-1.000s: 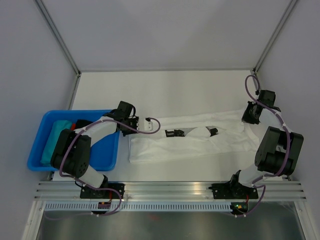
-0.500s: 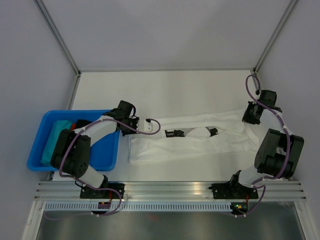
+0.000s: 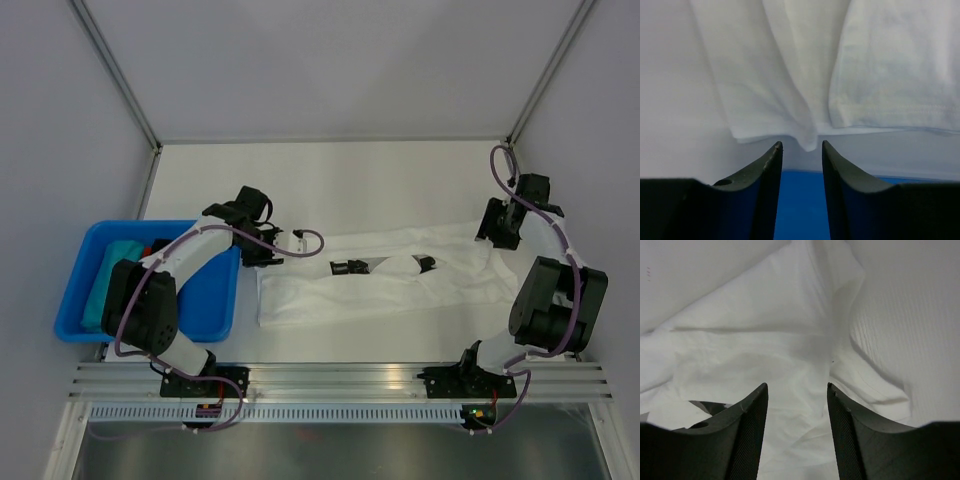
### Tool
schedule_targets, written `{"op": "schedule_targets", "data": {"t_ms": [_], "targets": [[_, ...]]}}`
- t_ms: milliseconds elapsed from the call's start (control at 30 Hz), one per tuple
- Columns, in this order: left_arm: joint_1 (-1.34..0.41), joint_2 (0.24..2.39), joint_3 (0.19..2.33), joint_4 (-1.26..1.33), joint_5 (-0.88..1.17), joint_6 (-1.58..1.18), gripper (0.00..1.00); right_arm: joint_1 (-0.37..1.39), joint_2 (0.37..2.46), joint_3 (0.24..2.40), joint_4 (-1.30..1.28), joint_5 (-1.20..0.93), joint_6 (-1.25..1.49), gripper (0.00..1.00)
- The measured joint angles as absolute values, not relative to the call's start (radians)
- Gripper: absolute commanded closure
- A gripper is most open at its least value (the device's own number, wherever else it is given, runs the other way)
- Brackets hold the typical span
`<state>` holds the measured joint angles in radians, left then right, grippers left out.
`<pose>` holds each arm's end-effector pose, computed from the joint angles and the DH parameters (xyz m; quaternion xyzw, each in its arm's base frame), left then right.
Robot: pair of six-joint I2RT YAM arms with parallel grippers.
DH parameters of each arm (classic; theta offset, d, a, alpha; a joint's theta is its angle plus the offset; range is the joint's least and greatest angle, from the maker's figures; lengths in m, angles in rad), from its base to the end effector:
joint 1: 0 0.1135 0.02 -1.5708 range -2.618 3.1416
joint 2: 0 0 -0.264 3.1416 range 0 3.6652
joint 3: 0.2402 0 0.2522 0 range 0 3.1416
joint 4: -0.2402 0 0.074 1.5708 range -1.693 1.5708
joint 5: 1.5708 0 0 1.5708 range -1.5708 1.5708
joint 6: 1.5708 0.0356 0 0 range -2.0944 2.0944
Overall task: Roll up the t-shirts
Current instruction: Fold the tshirt
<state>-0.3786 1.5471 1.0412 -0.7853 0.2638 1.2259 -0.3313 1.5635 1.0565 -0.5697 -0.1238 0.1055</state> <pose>0.2632 -0.1147 0.2070 0.7185 0.6692 -0.0619 0.1795 0.2976 -0.0977 0.2147 0.1949 0.9481 0.0321 0.2493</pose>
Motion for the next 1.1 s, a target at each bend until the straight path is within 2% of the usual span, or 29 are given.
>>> {"op": "schedule_targets", "data": {"t_ms": [33,100,167,200,300,533,733,1100], "targets": [[-0.379,1.548,1.081,-0.815,0.279,1.222,0.6,-0.315,1.551,1.078,-0.585,-0.108,0.107,0.45],[-0.379,1.551,1.15,-0.865,0.309,1.203,0.72,-0.264,1.518,1.122,-0.597,-0.071,0.112,0.5],[-0.38,1.562,1.199,-0.881,0.336,1.147,0.75,-0.19,1.485,1.149,-0.586,-0.044,0.126,0.6],[-0.381,1.575,1.22,-0.879,0.343,1.105,0.75,-0.146,1.467,1.15,-0.571,-0.048,0.136,0.76],[-0.382,1.63,1.246,-0.825,0.34,0.947,0.76,-0.006,1.452,1.133,-0.514,-0.082,0.183,1.0],[-0.395,1.802,1.252,-0.722,0.229,0.702,0.87,0.255,1.61,1.106,-0.371,-0.154,0.291,1.0],[-0.408,1.861,1.235,-0.686,0.153,0.631,0.88,0.357,1.787,1.117,-0.349,-0.152,0.324,1.0],[-0.427,1.831,1.163,-0.599,0.102,0.632,0.86,0.43,1.768,1.048,-0.365,-0.11,0.318,1.0]]}}
